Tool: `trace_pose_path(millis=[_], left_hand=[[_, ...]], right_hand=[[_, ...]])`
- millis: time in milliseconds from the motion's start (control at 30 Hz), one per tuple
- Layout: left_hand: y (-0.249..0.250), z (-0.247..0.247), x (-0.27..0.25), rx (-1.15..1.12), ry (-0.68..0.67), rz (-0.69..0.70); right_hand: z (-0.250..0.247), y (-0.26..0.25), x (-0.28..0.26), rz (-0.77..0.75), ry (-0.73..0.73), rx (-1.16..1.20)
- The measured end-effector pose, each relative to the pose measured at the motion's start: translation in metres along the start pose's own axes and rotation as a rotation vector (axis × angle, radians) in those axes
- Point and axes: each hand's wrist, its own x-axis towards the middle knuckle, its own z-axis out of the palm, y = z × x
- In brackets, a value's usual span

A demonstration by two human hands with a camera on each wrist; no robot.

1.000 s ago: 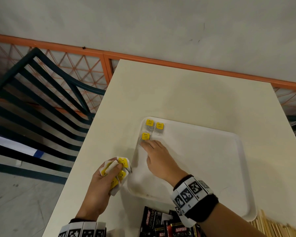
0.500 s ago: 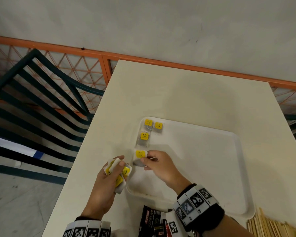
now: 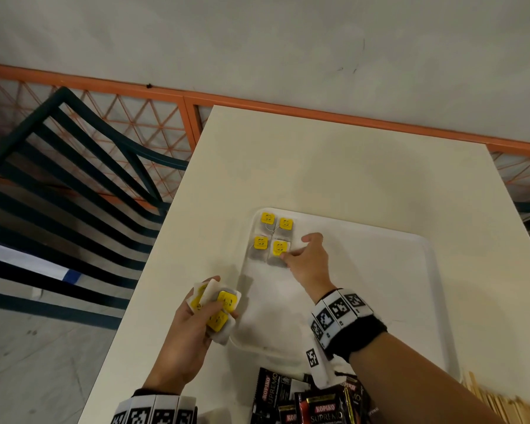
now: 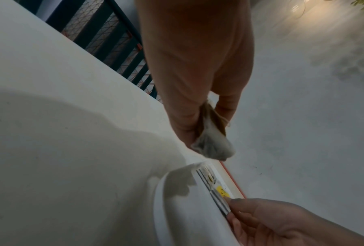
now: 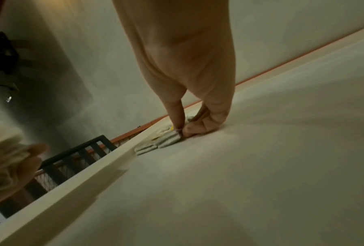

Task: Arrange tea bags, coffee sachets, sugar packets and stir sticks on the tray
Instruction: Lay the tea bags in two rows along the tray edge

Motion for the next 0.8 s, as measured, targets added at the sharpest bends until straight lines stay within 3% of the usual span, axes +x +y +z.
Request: trace_pose_path(millis=[300,400,533,600,800], left_hand=[[0.001,0.002,0.003,-0.020,-0.048,0.058],[-0.002,0.002,0.005,-0.031,-0.046,0.083],[-0.003,0.007,0.005,-0.041,-0.062,0.107],[-0.002,0.009,0.004,-0.037,-0.063,0.104],[-0.004,0.007,-0.001,0.000,-0.086,0.093]], right_hand=[[0.001,-0.010,-0.015,-0.156,0.039,-0.072],[0.003,-0.018,-0.034,-0.183,-0.093,-0.121],[0.003,-0.022,-0.067,-0.142,-0.451,-0.119],[0.003,-0.020,-0.079,-0.147,-0.552,-0.063],[0.002,-0.012,-0.085,0.000,-0.504,0.239]])
